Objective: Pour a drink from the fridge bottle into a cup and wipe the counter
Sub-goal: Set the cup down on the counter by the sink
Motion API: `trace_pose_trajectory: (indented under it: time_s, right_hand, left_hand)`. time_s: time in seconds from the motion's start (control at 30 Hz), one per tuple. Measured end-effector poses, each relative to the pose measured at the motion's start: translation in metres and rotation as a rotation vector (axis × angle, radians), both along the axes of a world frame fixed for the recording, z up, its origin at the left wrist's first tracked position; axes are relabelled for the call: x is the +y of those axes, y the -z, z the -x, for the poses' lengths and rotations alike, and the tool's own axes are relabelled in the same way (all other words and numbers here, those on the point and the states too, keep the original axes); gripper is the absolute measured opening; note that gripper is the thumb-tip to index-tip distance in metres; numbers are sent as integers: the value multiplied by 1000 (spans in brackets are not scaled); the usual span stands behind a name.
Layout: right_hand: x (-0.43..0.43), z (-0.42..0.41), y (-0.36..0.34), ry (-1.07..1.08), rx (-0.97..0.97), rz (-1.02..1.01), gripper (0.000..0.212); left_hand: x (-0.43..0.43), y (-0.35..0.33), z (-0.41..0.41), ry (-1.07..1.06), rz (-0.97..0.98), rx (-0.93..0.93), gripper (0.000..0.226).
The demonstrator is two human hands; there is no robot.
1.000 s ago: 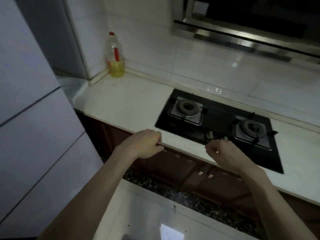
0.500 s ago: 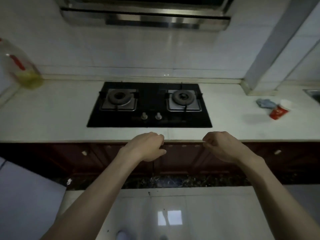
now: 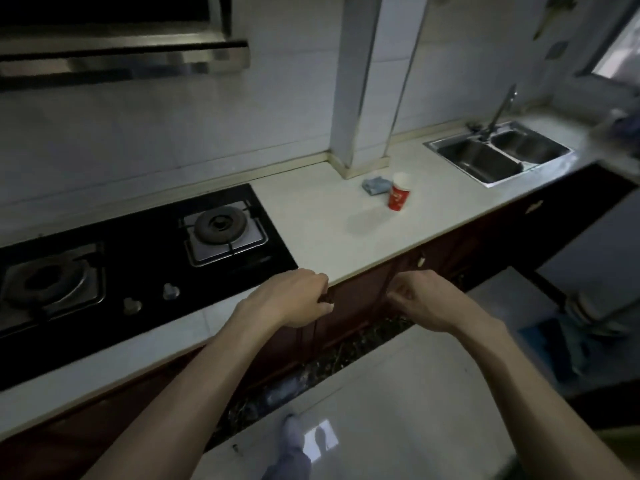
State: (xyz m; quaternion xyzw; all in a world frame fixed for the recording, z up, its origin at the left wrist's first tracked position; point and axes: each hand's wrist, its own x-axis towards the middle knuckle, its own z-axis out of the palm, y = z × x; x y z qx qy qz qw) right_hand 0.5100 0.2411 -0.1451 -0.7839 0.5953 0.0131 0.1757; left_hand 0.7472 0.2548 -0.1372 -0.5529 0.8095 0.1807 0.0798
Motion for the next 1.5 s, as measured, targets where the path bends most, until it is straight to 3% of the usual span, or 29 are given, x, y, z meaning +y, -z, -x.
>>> trace_pose_trajectory:
  time_s: [0.4, 0.77, 1.0, 1.2, 1.37, 1.5]
  right_hand:
    - [-102, 53, 8, 264, -4, -27, 24]
    - [-167, 131, 7, 424, -35, -56, 25]
    - [-239, 200, 20, 307, -47, -70, 29]
    - [-318, 248, 16, 148, -58, -24, 29]
    - [-373, 244, 31, 2, -98, -25, 35]
    - [-415, 220, 52, -66, -150, -24, 52]
  left_hand:
    - [-171, 7, 64, 242, -73, 2, 45]
    - [-270, 6, 151, 344, -63, 12, 44]
    - [-328, 17, 214, 230, -97, -39, 44]
    - [-374, 15, 264, 43, -66, 45, 41]
    - [-394, 26, 267, -84, -117, 45, 37]
    - [-414, 51, 249, -263, -152, 94, 36]
